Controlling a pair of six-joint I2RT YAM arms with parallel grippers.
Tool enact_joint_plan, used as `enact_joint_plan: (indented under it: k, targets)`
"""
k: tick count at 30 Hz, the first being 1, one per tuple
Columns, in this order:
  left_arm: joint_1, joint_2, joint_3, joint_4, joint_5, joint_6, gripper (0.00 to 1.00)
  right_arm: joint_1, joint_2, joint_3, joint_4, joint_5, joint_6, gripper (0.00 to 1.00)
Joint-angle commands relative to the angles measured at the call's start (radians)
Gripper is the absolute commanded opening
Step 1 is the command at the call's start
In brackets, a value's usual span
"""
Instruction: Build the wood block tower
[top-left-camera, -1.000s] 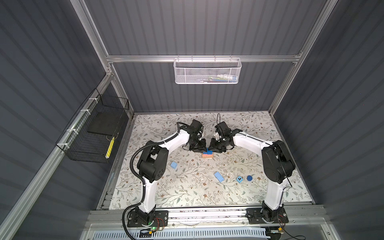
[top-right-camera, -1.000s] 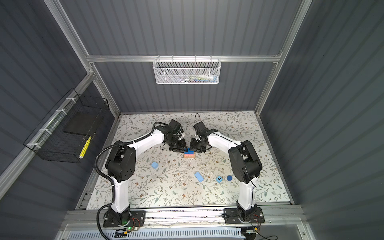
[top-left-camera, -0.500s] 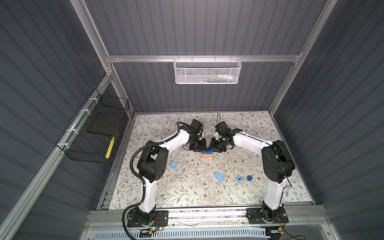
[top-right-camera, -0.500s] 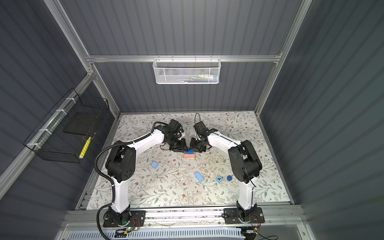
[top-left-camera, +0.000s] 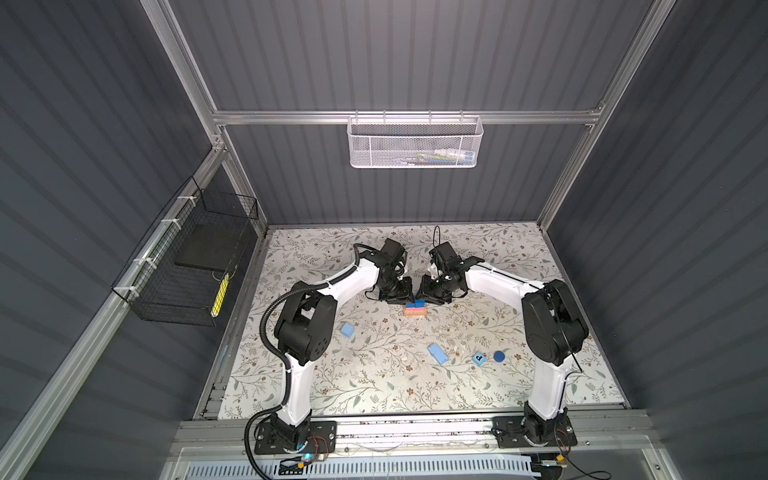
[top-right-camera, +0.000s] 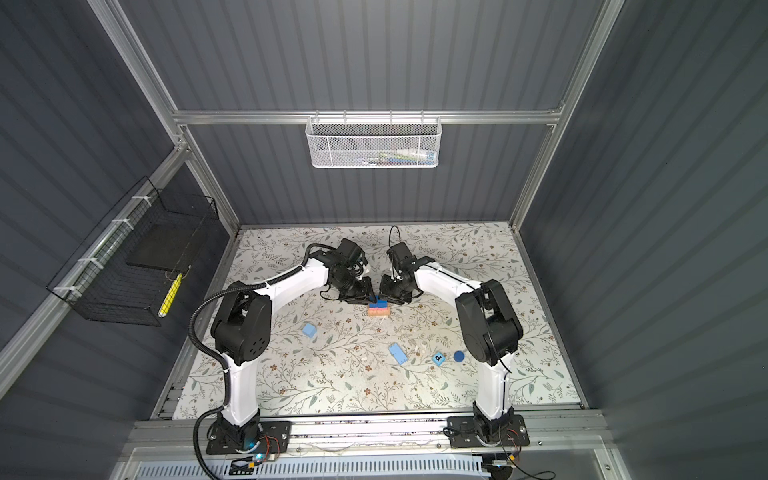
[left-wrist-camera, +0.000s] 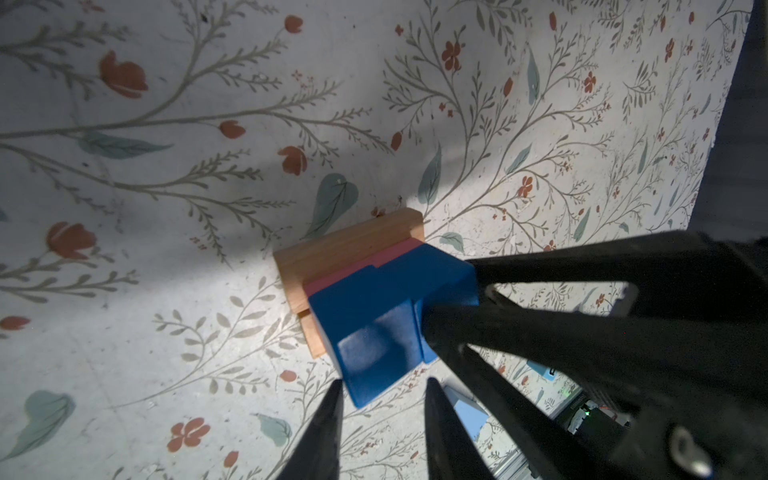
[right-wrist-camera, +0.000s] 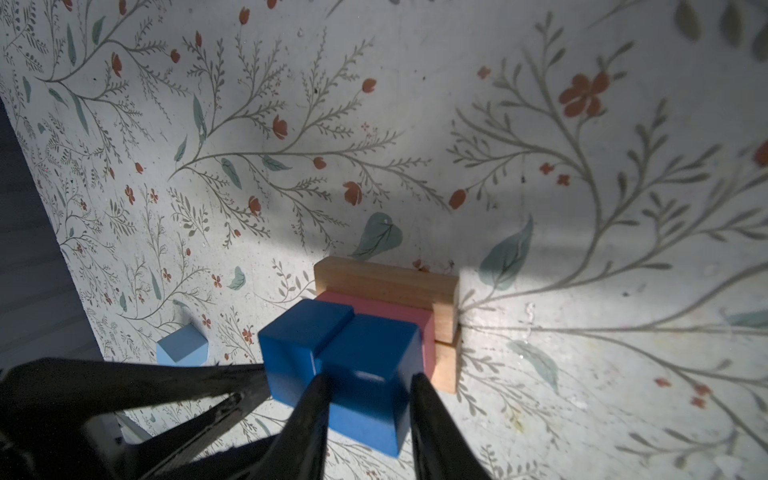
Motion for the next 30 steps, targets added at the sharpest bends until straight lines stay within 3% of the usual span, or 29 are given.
enact_joint_plan:
  k: [1,16,30]
  targets:
    - [-0.006,0.011,0.026,-0.018,0.012,-0.003,0.34,-0.002,0.007,0.006,-0.024,0.010,0.000,0.35]
    - [-0.006,0.012,0.026,-0.023,0.006,-0.001,0.33,-0.002,-0.011,-0.010,-0.030,0.016,0.010,0.35]
    - [-0.006,0.012,0.029,-0.024,0.005,-0.003,0.41,-0.002,-0.022,-0.015,-0.034,0.030,0.013,0.40]
